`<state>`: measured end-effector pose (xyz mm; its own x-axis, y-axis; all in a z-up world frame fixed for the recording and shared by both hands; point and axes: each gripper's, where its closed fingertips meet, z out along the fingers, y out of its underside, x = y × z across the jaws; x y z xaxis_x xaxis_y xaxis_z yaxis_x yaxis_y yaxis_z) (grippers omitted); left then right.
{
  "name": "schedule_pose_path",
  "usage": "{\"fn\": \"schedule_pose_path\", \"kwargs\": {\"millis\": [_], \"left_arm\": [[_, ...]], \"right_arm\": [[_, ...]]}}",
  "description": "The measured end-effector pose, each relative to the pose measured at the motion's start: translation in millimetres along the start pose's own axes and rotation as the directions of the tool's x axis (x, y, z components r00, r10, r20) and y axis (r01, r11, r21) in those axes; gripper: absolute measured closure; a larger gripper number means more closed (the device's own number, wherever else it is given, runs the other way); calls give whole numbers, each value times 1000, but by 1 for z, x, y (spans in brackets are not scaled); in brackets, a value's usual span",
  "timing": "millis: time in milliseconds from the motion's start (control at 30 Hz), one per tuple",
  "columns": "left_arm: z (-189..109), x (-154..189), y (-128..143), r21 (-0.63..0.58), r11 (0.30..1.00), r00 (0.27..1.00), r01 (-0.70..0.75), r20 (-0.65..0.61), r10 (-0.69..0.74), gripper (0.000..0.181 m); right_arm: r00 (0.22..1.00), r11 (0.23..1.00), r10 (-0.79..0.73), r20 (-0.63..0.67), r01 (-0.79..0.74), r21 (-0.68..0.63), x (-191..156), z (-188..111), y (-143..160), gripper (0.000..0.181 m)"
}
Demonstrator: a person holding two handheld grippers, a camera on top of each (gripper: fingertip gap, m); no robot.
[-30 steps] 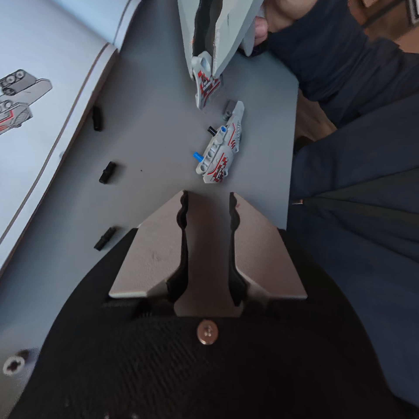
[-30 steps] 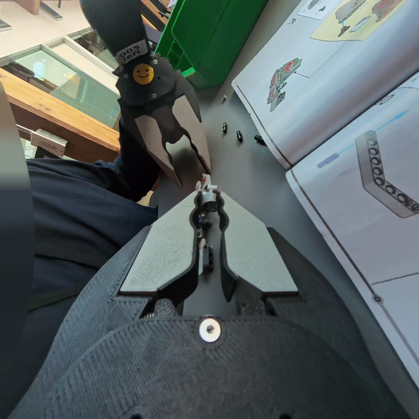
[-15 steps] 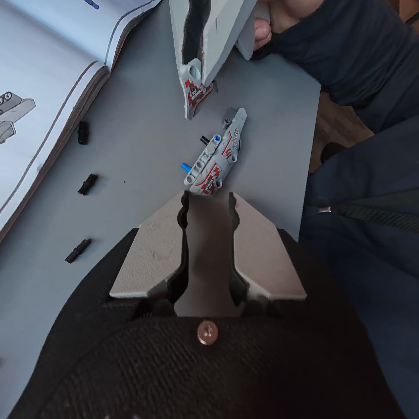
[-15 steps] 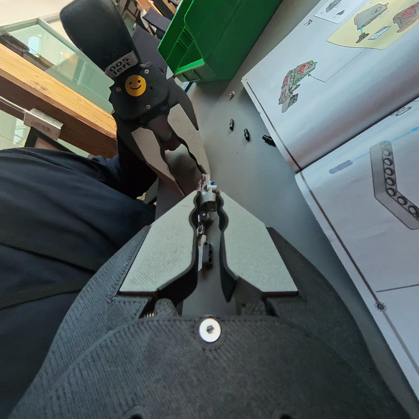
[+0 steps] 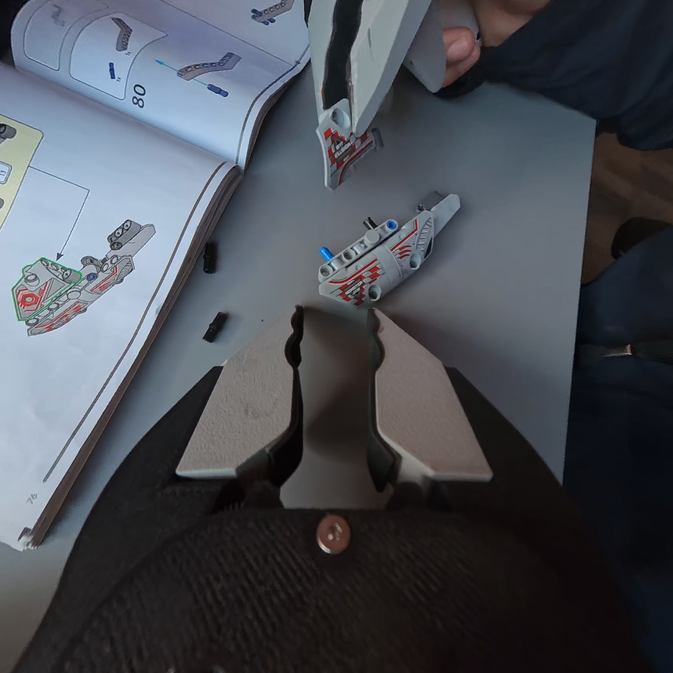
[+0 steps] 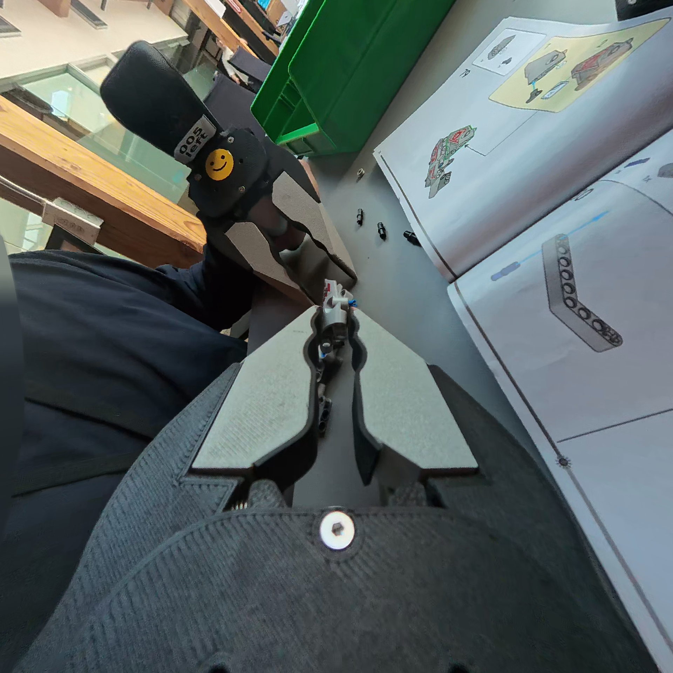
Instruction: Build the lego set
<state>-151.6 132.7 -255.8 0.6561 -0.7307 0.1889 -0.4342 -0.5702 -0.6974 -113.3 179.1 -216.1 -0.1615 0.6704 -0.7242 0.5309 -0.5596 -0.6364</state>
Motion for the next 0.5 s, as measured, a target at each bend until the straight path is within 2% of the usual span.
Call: {"fn": "schedule_pose_path", "kwargs": {"millis": [33,267,500], "left_arm": [[-1,-1,1,6,1000,1000,2,-1,-2,149],[-12,-1,3,72,997,1000,21,-21,-19,143],[-21,-1,-7,148,989,999,-21,44,15,138]], "right_arm": [[1000,1000,-1,-3,1,3,1,-1,-1,172],[998,999,-49,-29,49,15,2,-3,-4,172],[980,980,-186,74,180,81,-20,-8,-15,172]]}}
